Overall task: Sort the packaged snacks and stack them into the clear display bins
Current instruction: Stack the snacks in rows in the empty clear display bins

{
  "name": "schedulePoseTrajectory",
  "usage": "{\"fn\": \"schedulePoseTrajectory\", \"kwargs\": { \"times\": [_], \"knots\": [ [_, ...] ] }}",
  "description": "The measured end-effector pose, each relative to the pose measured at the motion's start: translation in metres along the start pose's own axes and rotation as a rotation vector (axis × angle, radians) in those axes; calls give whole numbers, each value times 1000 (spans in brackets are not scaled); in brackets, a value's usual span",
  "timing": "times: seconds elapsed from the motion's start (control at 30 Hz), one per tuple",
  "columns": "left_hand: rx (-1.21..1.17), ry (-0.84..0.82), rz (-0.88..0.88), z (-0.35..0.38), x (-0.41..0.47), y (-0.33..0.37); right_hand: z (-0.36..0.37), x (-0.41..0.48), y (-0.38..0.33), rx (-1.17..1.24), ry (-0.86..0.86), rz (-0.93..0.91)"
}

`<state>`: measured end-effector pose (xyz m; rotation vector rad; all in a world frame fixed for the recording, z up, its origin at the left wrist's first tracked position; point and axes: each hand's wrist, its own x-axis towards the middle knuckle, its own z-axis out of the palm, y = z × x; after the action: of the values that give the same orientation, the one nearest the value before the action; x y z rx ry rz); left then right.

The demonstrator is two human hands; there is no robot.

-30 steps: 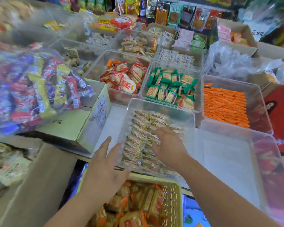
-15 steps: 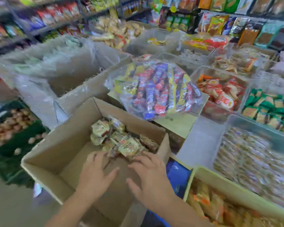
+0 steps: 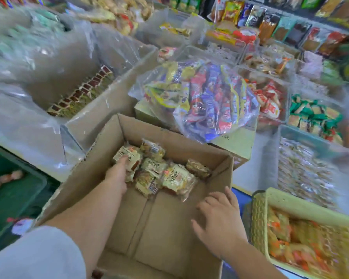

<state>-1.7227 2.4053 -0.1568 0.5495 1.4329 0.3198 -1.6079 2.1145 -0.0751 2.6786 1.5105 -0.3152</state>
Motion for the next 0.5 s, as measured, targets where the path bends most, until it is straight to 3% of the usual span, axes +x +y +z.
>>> {"fn": "schedulePoseTrajectory", "kwargs": {
  "times": [0.23, 0.37, 0.5],
  "knots": [
    [-143, 57, -50, 12, 25, -6, 0, 2, -5, -53, 27, 22],
    [-161, 202, -22, 14, 6, -9, -1, 1, -6, -74, 40, 19],
    [-200, 175, 17, 10, -30, -7, -6, 2, -7, -59, 37, 30]
  ]
}}
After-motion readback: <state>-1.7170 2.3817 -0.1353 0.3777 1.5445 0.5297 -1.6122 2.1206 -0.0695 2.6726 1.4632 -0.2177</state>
